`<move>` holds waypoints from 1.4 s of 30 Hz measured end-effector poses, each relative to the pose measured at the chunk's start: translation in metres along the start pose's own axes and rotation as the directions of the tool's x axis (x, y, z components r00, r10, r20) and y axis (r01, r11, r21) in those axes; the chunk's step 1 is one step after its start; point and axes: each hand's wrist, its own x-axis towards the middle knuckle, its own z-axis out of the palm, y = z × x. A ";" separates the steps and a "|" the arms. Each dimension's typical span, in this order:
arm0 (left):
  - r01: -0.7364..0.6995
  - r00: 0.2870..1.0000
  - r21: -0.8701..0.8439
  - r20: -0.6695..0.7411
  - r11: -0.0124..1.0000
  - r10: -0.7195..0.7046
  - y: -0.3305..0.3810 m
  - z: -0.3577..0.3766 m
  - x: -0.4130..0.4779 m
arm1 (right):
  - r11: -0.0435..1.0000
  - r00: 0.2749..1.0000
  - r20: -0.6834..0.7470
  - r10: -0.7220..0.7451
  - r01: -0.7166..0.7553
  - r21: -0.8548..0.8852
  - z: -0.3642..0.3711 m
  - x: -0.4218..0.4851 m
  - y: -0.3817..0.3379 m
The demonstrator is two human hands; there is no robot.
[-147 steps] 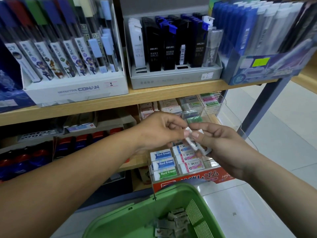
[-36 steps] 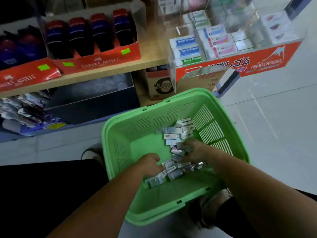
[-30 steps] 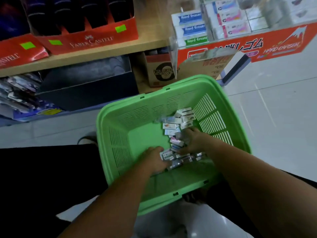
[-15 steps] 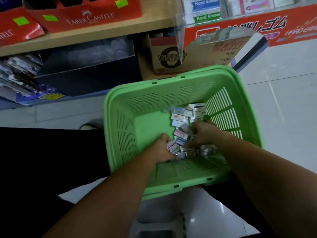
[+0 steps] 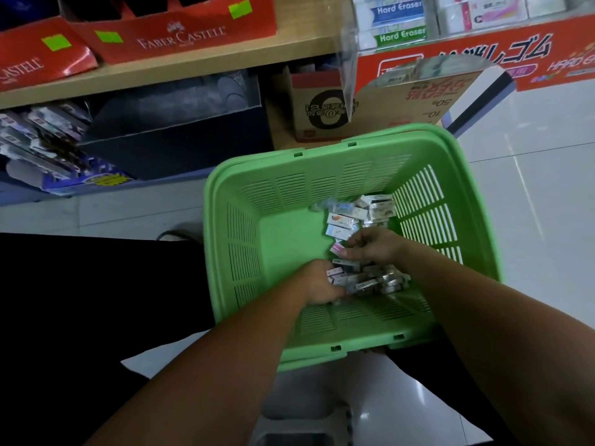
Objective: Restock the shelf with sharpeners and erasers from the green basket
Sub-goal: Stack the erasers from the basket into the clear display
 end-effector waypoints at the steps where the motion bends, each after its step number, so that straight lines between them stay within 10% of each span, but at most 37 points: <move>1: -0.007 1.000 -0.007 0.006 1.000 0.007 0.002 -0.001 -0.002 | 1.000 1.000 0.022 -0.007 0.007 0.000 0.002 0.000 -0.004; 15: -0.089 0.990 -0.446 -0.140 0.891 0.028 0.041 -0.050 -0.038 | 0.925 0.968 0.236 -0.086 -0.011 0.380 -0.008 -0.022 -0.052; 28: -0.340 0.939 -0.100 -0.083 0.935 0.333 0.143 -0.129 -0.166 | 0.968 0.974 0.093 -0.206 0.189 0.167 -0.031 -0.174 -0.183; 42: -0.504 0.859 -0.006 -0.113 0.864 0.500 0.214 -0.170 -0.213 | 0.818 0.910 -0.208 -0.358 0.413 0.401 -0.060 -0.238 -0.225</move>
